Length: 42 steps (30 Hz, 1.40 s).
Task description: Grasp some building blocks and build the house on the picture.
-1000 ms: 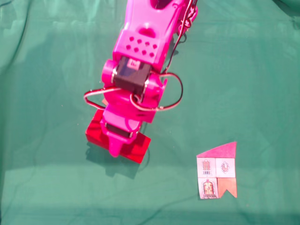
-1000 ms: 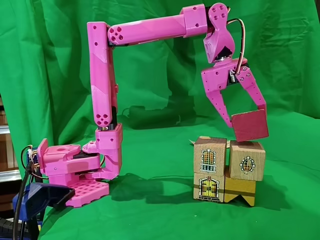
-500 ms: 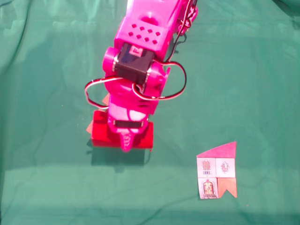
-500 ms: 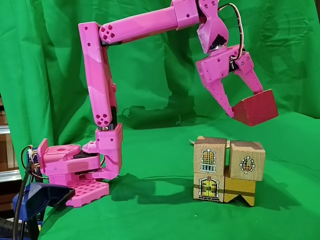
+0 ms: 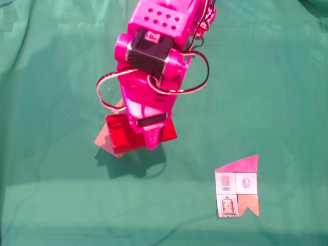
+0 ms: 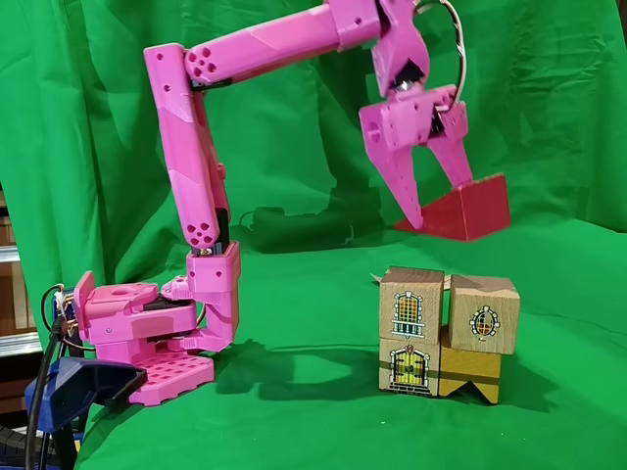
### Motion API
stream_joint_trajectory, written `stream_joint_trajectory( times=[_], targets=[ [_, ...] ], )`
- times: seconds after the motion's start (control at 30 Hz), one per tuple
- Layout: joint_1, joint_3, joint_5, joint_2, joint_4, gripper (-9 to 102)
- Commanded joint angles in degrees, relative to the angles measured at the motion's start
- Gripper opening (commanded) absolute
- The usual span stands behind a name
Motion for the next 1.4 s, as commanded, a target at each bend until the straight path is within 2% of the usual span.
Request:
stream_joint_trajectory(
  times=[0.0, 0.37, 0.67, 1.2, 1.37],
  targets=[
    [0.6, -1.4, -5.3, 2.6, 0.2, 19],
    [6.9, -1.4, -28.5, 1.6, 0.1, 19],
    [9.1, -1.3, -40.2, -0.6, -0.4, 19],
    [9.4, -2.5, -42.2, -6.6, -1.1, 19],
    [9.4, -2.4, -41.8, -6.6, -5.4, 19]
  ],
)
